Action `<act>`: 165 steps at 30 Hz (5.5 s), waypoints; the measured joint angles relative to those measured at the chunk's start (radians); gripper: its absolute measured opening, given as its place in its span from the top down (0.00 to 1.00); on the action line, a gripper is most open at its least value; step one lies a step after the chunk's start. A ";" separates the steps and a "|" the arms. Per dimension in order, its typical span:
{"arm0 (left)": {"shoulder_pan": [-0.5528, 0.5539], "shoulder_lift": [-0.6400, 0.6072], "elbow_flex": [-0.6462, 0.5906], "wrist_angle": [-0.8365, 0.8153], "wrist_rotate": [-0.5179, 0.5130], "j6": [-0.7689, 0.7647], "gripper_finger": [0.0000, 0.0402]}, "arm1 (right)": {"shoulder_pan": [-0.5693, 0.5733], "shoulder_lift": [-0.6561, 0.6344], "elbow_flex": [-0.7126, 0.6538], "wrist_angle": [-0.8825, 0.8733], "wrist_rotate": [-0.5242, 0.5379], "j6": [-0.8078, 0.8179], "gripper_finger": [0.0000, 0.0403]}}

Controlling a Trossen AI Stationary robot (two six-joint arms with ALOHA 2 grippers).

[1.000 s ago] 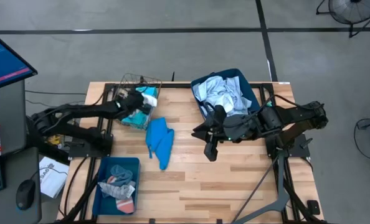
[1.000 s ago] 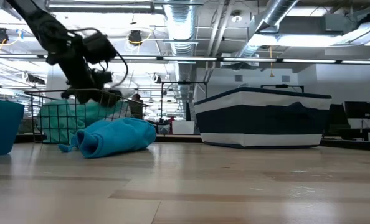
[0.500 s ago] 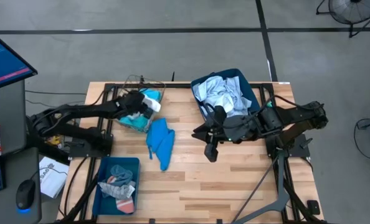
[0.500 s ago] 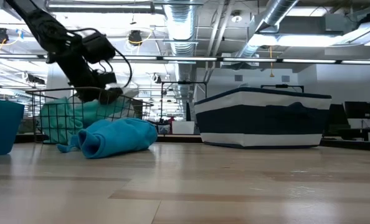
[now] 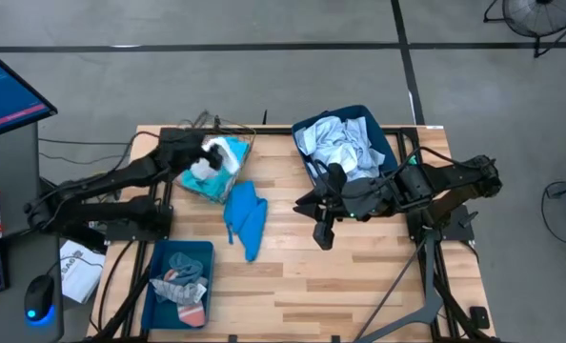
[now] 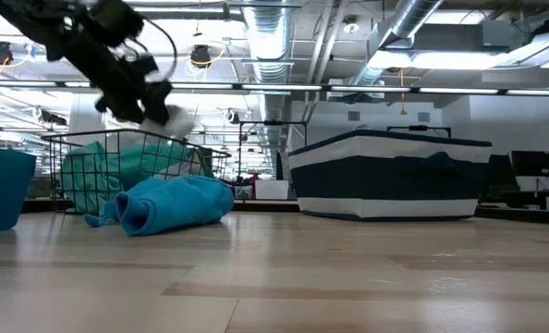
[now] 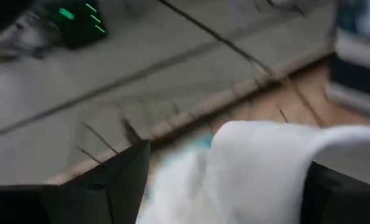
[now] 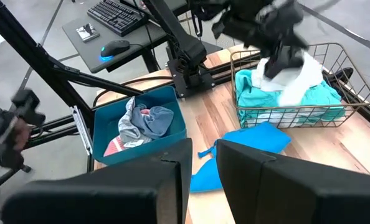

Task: Pick & Place Cloths
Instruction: Put the white shorts into the brown wire basket, then put the blue shorts into the brown wire basket

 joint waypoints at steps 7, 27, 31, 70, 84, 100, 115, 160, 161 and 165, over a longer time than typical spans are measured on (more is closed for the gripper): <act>0.000 -0.093 0.050 0.006 -0.085 0.000 0.38 | 0.000 0.000 0.000 -0.007 -0.003 0.000 0.82; 0.130 0.319 0.045 -0.157 0.088 -0.182 0.36 | 0.023 0.000 0.000 -0.022 -0.003 0.025 0.82; 0.120 0.374 0.042 -0.154 0.123 -0.160 0.36 | 0.039 0.000 0.000 -0.022 -0.003 0.034 0.82; 0.111 -0.044 0.148 -0.164 0.374 -0.078 0.94 | 0.060 0.000 -0.003 -0.011 0.001 0.053 0.82; -0.424 -0.148 0.149 0.022 0.600 -0.159 1.00 | 0.103 -0.001 -0.078 -0.016 0.001 0.135 0.82; -0.866 0.179 0.148 0.042 0.085 -0.106 0.86 | 0.105 0.000 -0.093 0.019 -0.003 0.210 0.82; -0.847 0.390 0.148 0.049 0.106 -0.025 0.32 | 0.111 0.000 -0.093 0.016 -0.003 0.202 0.82; -0.776 0.282 0.343 0.048 -0.025 -0.120 1.00 | 0.131 0.000 -0.093 0.016 -0.001 0.201 0.82; -0.769 0.244 0.349 0.049 -0.059 -0.074 1.00 | 0.131 0.000 -0.093 0.016 0.000 0.199 0.82; -0.714 0.107 0.370 0.049 -0.160 0.109 1.00 | 0.131 0.000 -0.093 0.016 0.002 0.198 0.82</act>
